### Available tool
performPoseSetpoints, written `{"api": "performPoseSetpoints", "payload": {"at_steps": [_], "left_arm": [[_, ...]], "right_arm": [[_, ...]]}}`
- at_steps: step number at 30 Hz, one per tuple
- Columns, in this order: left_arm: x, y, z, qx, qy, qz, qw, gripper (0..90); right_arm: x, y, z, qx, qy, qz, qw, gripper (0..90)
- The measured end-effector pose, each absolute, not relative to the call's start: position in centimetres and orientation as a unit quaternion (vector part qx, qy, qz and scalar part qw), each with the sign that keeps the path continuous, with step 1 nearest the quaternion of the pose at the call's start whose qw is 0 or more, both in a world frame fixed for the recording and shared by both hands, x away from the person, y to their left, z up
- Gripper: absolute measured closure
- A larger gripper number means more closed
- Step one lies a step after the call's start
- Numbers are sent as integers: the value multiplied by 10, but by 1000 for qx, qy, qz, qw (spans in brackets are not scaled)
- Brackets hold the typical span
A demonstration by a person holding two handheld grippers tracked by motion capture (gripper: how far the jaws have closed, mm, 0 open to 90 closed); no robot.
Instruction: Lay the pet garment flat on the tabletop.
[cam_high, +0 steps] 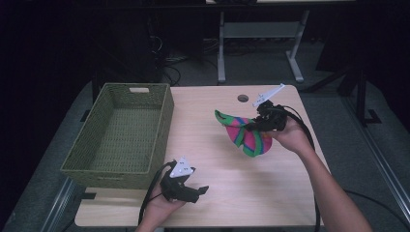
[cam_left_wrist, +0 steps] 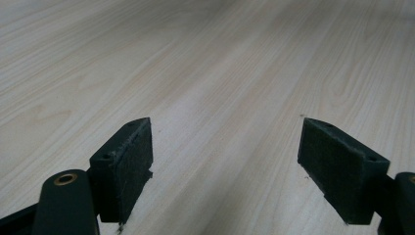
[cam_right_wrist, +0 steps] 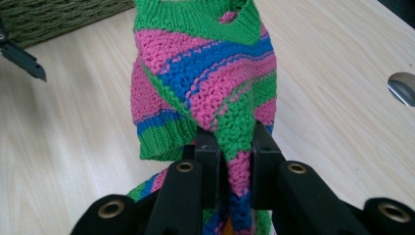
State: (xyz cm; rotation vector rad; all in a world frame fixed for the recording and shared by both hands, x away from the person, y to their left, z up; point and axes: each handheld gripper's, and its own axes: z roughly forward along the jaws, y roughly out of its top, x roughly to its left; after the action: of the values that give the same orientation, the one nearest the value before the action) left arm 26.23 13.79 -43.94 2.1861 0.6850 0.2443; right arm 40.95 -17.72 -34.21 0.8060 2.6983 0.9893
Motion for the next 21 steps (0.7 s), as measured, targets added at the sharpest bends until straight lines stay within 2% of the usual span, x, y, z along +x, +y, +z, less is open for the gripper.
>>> {"api": "performPoseSetpoints", "payload": {"at_steps": [21], "left_arm": [[262,137,-440,864,273,96,411,202]], "right_arm": [[382,-181,-333,252,901,344,74,782]]}}
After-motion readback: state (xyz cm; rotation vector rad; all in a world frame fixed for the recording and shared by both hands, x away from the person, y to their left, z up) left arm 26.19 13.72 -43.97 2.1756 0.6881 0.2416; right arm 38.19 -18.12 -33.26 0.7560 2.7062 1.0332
